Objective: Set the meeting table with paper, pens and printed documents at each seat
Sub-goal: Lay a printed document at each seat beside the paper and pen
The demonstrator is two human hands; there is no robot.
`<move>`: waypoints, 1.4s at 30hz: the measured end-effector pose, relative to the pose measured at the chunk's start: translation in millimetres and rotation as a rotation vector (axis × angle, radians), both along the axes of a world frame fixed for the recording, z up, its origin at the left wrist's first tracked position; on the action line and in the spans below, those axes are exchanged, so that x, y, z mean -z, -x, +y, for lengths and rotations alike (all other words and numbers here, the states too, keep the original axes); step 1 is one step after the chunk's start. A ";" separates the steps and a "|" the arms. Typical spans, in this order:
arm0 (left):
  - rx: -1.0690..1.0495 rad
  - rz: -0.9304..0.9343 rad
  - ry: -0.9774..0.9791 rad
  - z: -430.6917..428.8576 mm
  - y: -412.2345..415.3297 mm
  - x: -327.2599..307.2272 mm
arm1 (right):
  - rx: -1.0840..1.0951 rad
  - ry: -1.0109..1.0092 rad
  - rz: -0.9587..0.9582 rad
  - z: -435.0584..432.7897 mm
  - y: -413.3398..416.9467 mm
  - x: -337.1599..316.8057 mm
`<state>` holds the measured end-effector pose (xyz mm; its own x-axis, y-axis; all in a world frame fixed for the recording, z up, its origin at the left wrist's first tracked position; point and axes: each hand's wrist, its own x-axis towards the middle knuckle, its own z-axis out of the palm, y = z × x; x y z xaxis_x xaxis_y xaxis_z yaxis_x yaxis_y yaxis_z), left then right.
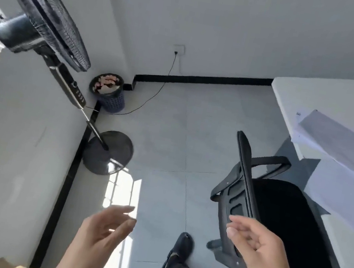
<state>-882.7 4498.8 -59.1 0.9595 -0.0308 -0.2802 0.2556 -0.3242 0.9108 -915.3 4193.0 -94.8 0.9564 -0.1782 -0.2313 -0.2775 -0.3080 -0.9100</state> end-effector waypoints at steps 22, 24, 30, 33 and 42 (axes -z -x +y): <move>0.543 0.050 -0.099 -64.9 -504.8 -4.9 | 0.543 -0.024 0.051 0.7 -347.6 -8.5; 0.629 0.044 -0.105 -89.5 -549.7 -9.7 | 0.638 -0.025 0.033 0.4 -365.4 -18.4; 0.965 0.016 -0.072 -200.9 -620.6 -17.3 | 0.949 0.057 0.114 -13.9 -366.6 -24.0; 1.113 0.037 -0.035 -256.3 -621.4 -15.3 | 1.071 0.054 0.160 -23.1 -360.6 -16.6; 1.387 0.032 -0.166 -377.4 -618.8 -6.2 | 1.224 0.069 0.175 -136.4 -365.5 8.6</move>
<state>-263.9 4121.3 -52.8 0.1682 -0.9034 -0.3945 -0.3389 -0.4288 0.8374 -549.8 4056.6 -103.5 0.1090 -0.9496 -0.2939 -0.5325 0.1939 -0.8239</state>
